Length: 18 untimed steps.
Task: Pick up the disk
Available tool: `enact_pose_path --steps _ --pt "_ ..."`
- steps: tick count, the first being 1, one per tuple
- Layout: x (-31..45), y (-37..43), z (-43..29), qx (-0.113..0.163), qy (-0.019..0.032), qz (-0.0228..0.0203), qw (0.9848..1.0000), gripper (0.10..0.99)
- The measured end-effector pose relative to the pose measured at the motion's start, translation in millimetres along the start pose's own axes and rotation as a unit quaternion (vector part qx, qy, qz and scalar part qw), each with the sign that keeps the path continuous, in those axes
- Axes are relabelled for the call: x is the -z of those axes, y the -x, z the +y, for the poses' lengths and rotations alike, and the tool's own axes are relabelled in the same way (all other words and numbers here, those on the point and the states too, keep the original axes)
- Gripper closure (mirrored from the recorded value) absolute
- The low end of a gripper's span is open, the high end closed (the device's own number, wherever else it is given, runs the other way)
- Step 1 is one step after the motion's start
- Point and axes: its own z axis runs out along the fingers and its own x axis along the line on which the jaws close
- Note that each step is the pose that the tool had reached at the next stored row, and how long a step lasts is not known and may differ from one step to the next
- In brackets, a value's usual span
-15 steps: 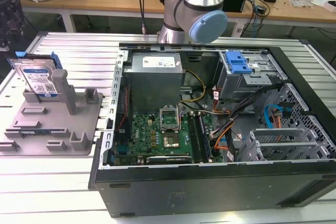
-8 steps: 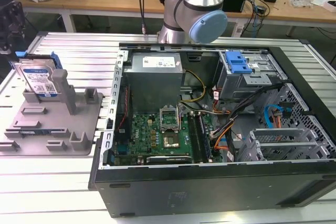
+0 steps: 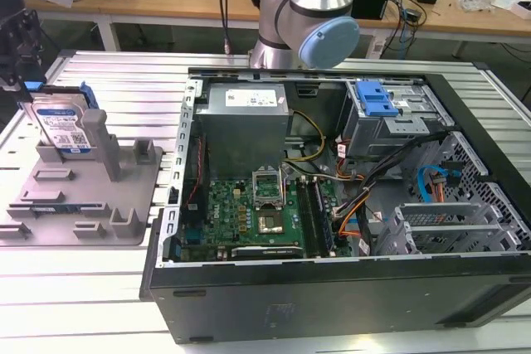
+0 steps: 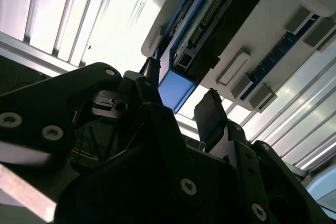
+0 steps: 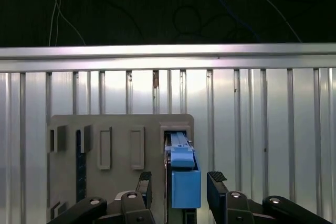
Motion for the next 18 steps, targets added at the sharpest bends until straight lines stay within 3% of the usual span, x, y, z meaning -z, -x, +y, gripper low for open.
enact_pose_path --steps 18 --pt "-18.9 0.3 -0.7 0.000 0.0000 0.0000 1.0000 0.545"
